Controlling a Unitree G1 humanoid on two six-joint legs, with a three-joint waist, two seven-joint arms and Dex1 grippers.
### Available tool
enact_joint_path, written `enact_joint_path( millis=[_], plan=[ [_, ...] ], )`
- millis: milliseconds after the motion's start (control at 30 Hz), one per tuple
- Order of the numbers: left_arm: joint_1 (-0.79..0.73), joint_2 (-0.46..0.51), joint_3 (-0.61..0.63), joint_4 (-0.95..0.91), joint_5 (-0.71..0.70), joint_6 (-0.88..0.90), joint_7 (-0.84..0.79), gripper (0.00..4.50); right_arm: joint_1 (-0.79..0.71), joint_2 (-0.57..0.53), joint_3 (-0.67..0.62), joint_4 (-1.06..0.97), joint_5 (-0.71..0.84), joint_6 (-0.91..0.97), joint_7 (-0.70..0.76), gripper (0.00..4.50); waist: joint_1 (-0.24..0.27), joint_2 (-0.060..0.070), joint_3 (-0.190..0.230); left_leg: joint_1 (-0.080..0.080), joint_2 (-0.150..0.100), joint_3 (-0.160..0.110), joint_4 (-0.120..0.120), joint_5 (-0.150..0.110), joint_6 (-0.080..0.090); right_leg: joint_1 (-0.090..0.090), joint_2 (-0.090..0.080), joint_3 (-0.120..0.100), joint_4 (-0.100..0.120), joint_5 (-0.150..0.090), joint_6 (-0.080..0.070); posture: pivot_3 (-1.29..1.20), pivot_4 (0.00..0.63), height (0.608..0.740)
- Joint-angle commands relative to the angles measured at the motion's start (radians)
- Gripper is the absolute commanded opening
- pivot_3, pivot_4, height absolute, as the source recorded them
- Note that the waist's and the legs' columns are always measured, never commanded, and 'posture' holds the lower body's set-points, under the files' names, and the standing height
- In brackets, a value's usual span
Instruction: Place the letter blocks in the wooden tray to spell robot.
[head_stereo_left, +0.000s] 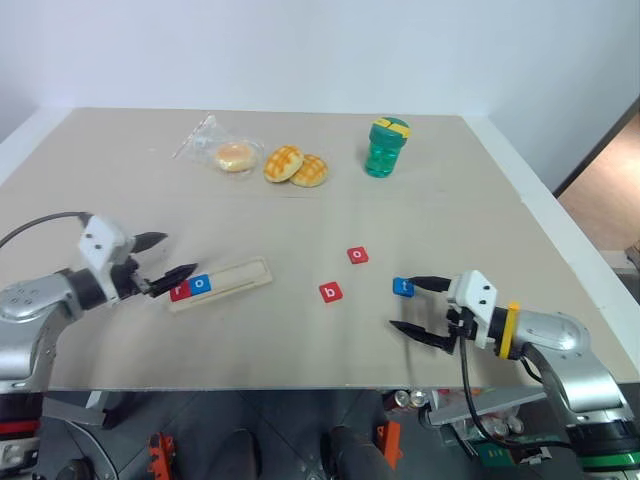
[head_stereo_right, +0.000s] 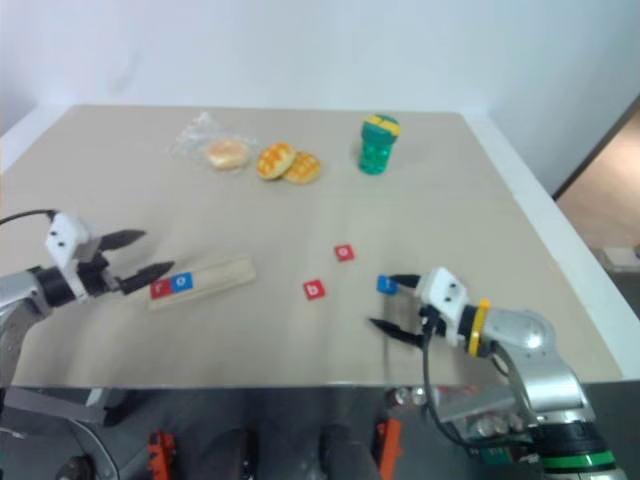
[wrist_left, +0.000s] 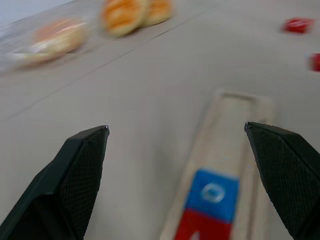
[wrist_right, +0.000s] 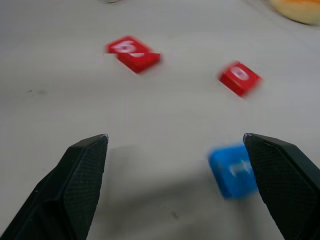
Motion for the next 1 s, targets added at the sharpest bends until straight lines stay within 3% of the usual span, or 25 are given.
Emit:
enact_joint_path(
  millis=[33, 200, 400, 700, 1000],
  plan=[
    [-0.129, 0.03, -0.154, 0.087, 0.078, -0.033, -0.192, 4.5, -0.137, 0.059, 0.045, -0.03, 0.088, 0.086, 0.044, 4.47, -0.003, 0.001, 0.0, 0.0, 0.0, 0.0, 0.0, 0.0, 0.0, 0.0, 0.001, 0.0, 0.0, 0.001, -0.001, 0.0, 0.15, 0.74],
    [-0.295, -0.009, -0.268, 0.297, 0.183, -0.139, -0.287, 4.5, -0.287, 0.135, 0.08, 0.001, 0.16, 0.184, 0.082, 4.47, -0.001, 0.001, 0.001, -0.001, 0.002, -0.004, 0.0, 0.0, 0.0, -0.001, 0.006, 0.001, 0.001, 0.0, -0.001, 0.0, 0.15, 0.74],
    [-0.396, -0.039, -0.29, 0.434, 0.23, -0.214, -0.31, 4.5, -0.368, 0.166, 0.11, 0.056, 0.127, 0.164, 0.099, 4.47, 0.004, 0.001, 0.001, -0.006, 0.003, -0.005, -0.001, 0.0, 0.0, -0.005, 0.007, 0.0, 0.001, -0.001, -0.003, 0.0, 0.15, 0.74],
    [-0.362, -0.05, -0.306, 0.478, 0.266, -0.212, -0.354, 4.5, -0.368, 0.185, 0.129, 0.062, 0.113, 0.147, 0.108, 4.47, 0.002, 0.002, 0.001, -0.008, 0.003, -0.005, 0.0, -0.001, 0.002, -0.007, 0.007, 0.0, 0.002, 0.0, -0.003, 0.0, 0.15, 0.74],
    [-0.349, -0.047, -0.322, 0.55, 0.339, -0.211, -0.286, 4.5, -0.393, 0.19, 0.131, 0.106, 0.096, 0.124, 0.119, 4.47, 0.002, 0.002, 0.001, -0.007, 0.003, -0.005, 0.002, -0.001, 0.002, -0.006, 0.007, 0.0, 0.003, 0.001, -0.002, 0.0, 0.15, 0.74]
  ],
)
